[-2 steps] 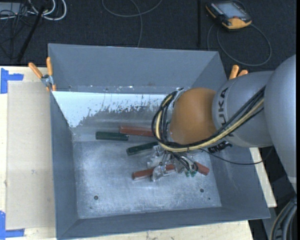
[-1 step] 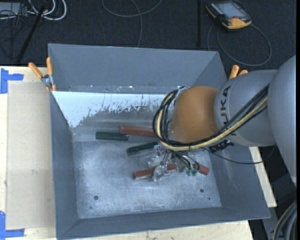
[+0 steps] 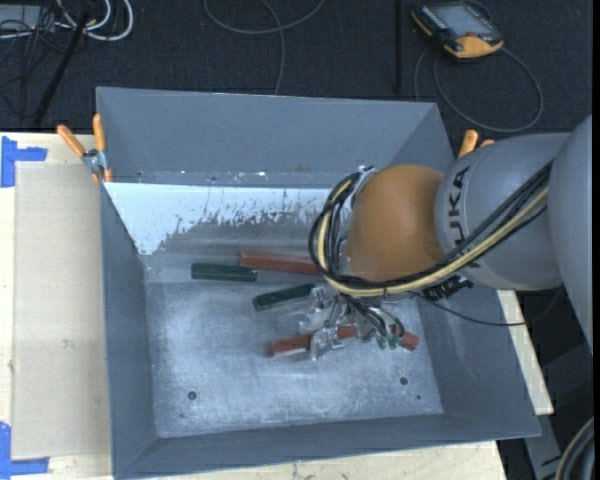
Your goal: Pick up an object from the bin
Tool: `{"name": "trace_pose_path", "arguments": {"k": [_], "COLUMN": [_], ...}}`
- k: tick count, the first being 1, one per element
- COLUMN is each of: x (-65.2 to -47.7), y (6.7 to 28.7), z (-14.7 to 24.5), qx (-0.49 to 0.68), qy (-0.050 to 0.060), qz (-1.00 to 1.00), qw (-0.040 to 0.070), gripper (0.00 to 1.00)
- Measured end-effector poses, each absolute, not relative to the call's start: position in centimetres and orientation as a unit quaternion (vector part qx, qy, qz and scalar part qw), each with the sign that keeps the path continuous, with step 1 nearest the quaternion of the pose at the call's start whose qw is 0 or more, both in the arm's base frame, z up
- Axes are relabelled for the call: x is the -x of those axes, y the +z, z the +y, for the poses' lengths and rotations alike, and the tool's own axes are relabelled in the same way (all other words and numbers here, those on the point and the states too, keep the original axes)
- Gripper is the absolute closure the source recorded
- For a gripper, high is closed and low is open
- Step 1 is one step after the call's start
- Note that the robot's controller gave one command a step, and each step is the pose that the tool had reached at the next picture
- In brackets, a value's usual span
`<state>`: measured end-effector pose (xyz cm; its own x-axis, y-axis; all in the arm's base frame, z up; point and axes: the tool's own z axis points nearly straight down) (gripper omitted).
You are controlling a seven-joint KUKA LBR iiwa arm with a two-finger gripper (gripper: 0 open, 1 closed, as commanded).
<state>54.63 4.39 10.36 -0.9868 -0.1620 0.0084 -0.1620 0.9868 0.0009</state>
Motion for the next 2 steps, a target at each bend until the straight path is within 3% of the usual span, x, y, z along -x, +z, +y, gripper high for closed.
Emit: {"name": "trace_pose_path", "arguments": {"k": [2], "x": [-54.8], "y": [14.3], "z": [4.4], "qx": [-0.081], "qy": [0.0], "qz": [-0.997], "qw": [0.0], "gripper": [1.0]}}
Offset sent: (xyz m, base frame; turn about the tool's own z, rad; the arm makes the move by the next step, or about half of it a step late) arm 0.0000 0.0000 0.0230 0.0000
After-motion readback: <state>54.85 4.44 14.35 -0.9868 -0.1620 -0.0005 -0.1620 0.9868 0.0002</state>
